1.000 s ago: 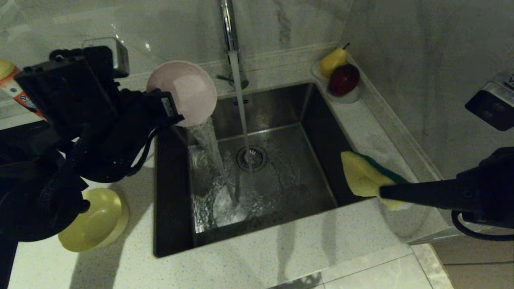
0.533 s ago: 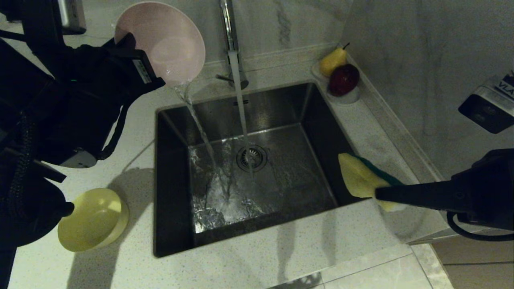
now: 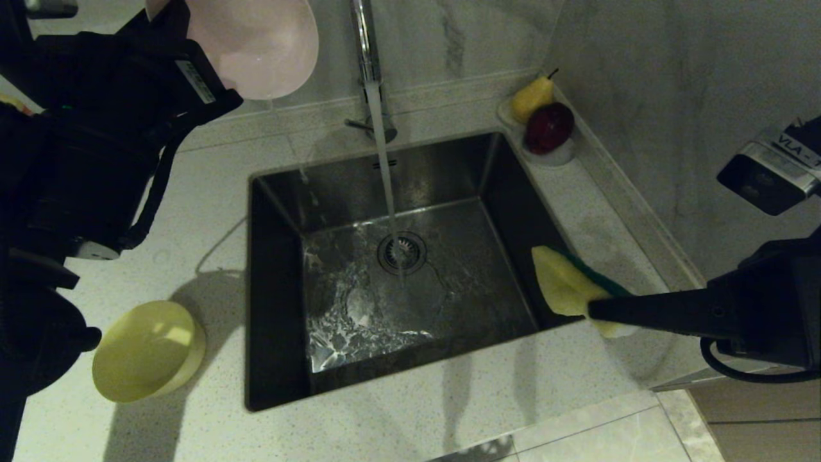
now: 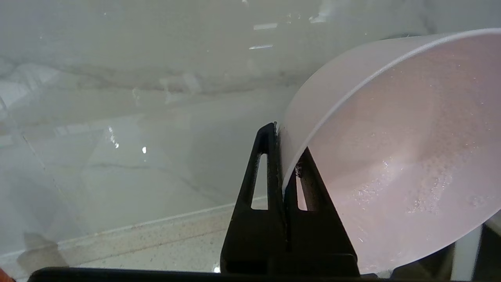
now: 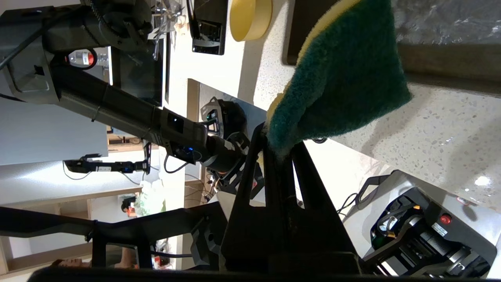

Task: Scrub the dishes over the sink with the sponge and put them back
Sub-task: Rinse the bowl, then place the bowl on the table

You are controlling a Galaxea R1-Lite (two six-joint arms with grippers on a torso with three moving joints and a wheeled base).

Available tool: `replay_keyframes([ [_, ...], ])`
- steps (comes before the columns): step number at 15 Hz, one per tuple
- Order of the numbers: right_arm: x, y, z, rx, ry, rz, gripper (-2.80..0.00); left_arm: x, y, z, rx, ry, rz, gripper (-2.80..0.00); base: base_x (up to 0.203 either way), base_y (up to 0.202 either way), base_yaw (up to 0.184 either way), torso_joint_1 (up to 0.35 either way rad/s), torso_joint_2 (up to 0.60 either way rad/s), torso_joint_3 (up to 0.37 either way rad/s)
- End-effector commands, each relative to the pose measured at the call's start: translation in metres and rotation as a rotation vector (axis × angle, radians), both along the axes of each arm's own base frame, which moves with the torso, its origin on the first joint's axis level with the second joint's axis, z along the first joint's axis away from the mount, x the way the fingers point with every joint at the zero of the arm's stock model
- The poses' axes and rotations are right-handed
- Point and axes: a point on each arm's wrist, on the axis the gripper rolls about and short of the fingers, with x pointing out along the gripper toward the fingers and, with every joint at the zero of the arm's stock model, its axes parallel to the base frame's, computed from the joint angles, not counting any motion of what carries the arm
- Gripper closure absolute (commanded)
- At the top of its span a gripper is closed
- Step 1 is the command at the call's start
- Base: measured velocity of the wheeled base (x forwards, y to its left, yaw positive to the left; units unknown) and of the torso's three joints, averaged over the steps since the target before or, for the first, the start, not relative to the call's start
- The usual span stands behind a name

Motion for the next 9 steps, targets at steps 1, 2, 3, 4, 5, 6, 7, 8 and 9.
replay_keyframes([
  [1, -0.001, 0.0, 0.002, 0.006, -0.002, 0.006, 0.0, 0.0, 0.0, 0.0, -0.004, -0.002, 0.001, 0.0, 0.0, 0.0, 0.0, 0.0, 0.0, 0.0],
  [2, -0.002, -0.001, 0.002, 0.008, -0.005, 0.005, 0.0, 0.001, 0.0, -0.001, -0.003, 0.009, 0.002, 0.0, 0.0, 0.0, 0.0, 0.0, 0.0, 0.0],
  [3, -0.003, -0.002, 0.002, 0.009, -0.007, 0.003, 0.0, 0.004, -0.002, -0.005, 0.005, 0.044, -0.001, 0.0, 0.0, 0.0, 0.0, 0.0, 0.0, 0.0],
  [4, -0.004, -0.002, 0.002, 0.008, -0.007, 0.001, 0.0, 0.01, -0.004, -0.013, 0.01, 0.126, -0.008, 0.0, 0.0, 0.0, 0.0, 0.0, 0.0, 0.0],
  [5, -0.006, -0.004, 0.003, 0.01, -0.01, 0.001, 0.0, 0.013, -0.005, -0.018, -0.017, 0.2, -0.03, 0.0, 0.0, 0.0, 0.0, 0.0, 0.0, 0.0],
  [6, -0.009, -0.005, 0.002, 0.012, -0.013, 0.001, 0.0, 0.016, -0.006, -0.024, -0.044, 0.311, -0.052, 0.0, 0.0, 0.0, 0.0, 0.0, 0.0, 0.0],
  [7, -0.009, -0.006, -0.001, 0.006, -0.003, -0.005, 0.0, 0.017, -0.006, -0.027, -0.056, 0.422, -0.056, 0.0, 0.0, 0.0, 0.0, 0.0, 0.0, 0.0],
  [8, -0.009, -0.006, -0.003, 0.003, 0.001, -0.006, 0.0, 0.015, -0.005, -0.027, -0.075, 0.507, -0.054, 0.0, 0.0, 0.0, 0.0, 0.0, 0.0, 0.0],
  [9, -0.01, -0.008, -0.009, -0.007, 0.015, -0.016, 0.0, 0.014, -0.003, -0.024, -0.099, 0.627, -0.048, 0.0, 0.0, 0.0, 0.0, 0.0, 0.0, 0.0],
])
